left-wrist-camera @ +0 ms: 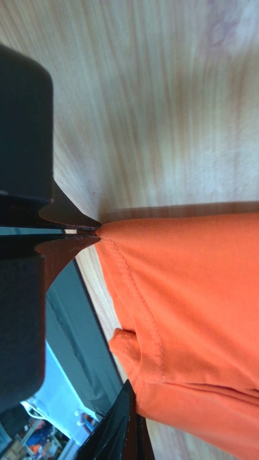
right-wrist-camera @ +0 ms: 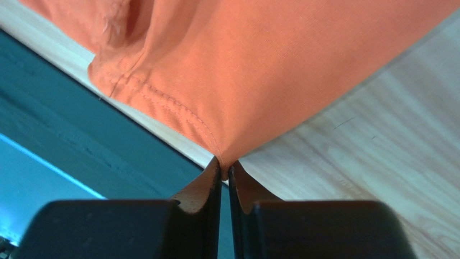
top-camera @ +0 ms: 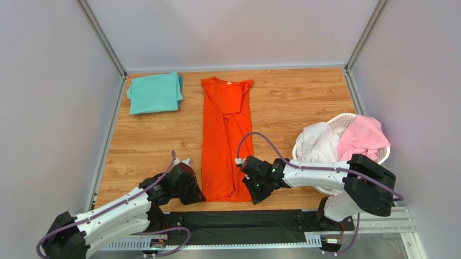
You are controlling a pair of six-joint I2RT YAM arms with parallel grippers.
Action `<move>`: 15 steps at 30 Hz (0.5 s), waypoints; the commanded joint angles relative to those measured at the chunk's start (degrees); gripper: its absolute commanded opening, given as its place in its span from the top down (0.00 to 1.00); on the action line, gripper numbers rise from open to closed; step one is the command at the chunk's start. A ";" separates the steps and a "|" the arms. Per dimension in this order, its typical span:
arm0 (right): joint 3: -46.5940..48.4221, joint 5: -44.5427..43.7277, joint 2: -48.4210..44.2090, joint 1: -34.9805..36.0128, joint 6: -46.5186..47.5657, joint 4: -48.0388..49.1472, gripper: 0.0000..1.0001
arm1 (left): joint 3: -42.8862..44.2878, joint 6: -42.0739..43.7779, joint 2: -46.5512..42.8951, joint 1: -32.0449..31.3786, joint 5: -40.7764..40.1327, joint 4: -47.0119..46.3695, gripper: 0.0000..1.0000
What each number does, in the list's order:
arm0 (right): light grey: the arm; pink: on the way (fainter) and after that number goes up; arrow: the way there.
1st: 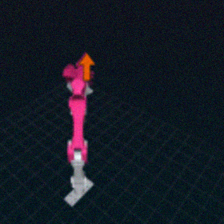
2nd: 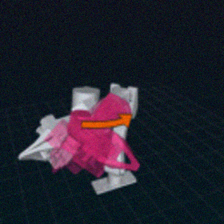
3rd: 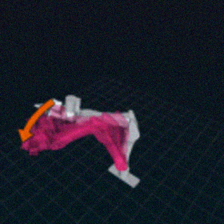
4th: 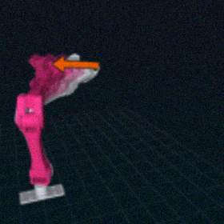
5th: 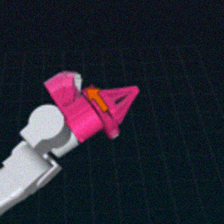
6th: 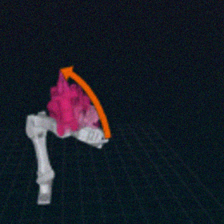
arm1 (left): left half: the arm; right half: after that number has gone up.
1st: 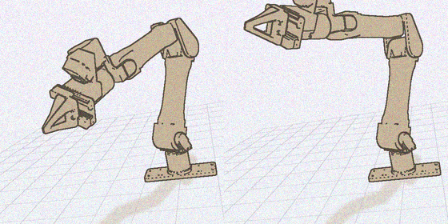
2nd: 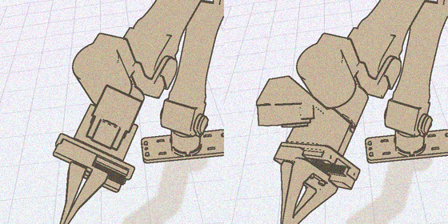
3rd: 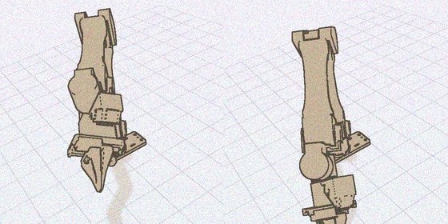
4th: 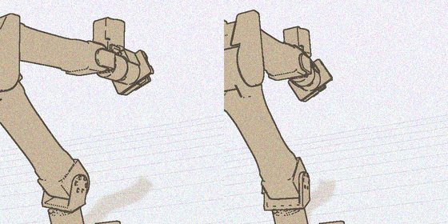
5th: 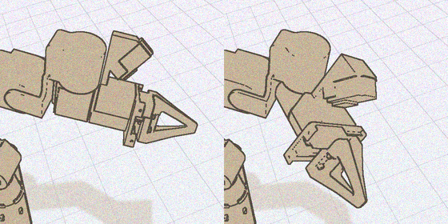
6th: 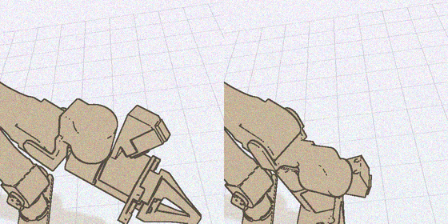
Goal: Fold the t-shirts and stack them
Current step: Fold the tshirt
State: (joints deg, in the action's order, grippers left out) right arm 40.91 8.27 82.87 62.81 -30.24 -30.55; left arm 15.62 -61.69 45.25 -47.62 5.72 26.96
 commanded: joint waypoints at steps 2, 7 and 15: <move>-1.00 0.69 -5.78 1.88 -2.54 1.19 0.94 | 0.81 -0.80 -4.63 -2.39 -0.43 5.29 1.00; 0.92 -3.43 -8.51 1.79 -1.84 -1.35 0.97 | 3.89 1.04 -8.34 -2.75 -1.93 8.55 1.00; 10.05 -11.25 -9.92 -1.45 2.46 -7.16 0.98 | 13.98 4.29 -4.04 -2.66 -9.66 9.78 1.00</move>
State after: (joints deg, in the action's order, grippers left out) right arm 46.44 1.98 74.78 63.09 -30.15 -35.97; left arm 23.83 -60.03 39.22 -50.17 0.32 36.38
